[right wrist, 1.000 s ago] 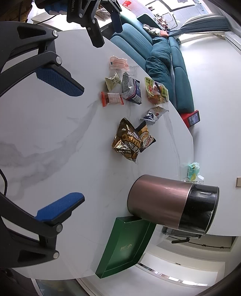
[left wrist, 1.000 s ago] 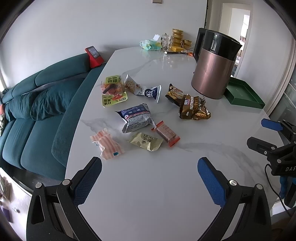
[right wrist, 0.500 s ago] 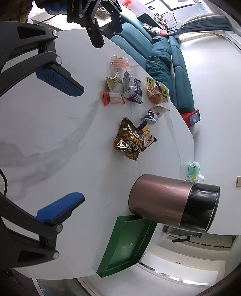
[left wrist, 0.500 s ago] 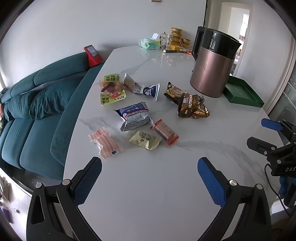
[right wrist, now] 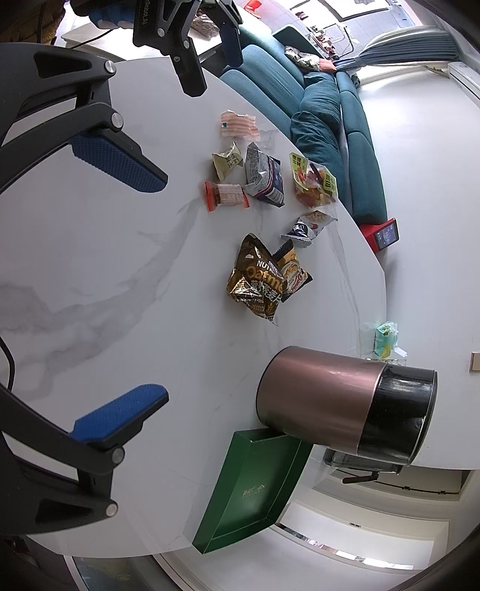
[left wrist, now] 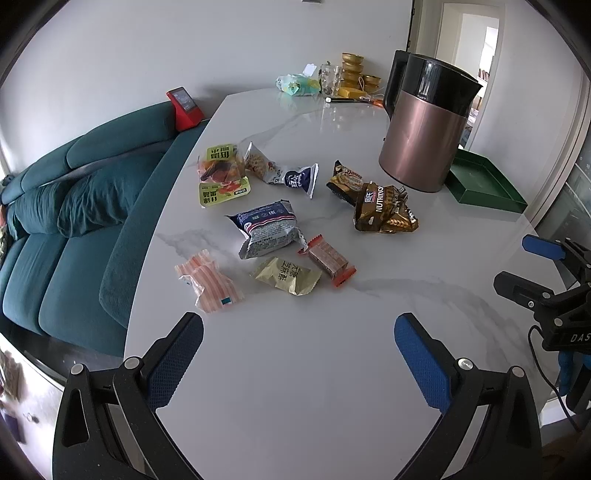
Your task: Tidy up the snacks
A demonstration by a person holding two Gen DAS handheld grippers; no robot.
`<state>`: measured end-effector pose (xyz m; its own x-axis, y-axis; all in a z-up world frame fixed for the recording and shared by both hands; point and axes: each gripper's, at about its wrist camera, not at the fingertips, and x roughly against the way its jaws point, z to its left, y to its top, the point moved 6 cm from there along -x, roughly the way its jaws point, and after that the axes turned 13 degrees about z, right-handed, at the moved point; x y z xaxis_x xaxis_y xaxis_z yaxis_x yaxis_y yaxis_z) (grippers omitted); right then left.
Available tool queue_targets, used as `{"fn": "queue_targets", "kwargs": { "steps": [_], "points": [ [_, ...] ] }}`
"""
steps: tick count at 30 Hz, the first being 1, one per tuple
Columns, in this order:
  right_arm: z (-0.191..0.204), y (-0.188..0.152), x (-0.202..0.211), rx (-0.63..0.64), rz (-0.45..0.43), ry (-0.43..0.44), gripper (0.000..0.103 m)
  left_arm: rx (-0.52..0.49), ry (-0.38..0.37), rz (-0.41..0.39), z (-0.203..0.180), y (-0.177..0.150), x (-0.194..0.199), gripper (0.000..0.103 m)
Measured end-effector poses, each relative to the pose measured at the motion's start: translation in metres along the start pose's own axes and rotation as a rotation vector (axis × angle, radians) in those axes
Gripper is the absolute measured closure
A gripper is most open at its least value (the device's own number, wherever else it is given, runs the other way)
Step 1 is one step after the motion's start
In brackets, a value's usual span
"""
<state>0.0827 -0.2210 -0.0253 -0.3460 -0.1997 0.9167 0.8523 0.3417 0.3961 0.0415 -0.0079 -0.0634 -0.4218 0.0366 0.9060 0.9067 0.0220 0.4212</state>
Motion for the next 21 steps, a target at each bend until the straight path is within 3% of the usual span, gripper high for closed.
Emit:
{"fn": "queue_targets", "kwargs": {
  "steps": [21],
  "points": [
    [-0.0004, -0.0009, 0.0005, 0.0, 0.0, -0.001, 0.0, 0.002, -0.013, 0.02, -0.0033, 0.0, 0.0005, 0.001]
  ]
}}
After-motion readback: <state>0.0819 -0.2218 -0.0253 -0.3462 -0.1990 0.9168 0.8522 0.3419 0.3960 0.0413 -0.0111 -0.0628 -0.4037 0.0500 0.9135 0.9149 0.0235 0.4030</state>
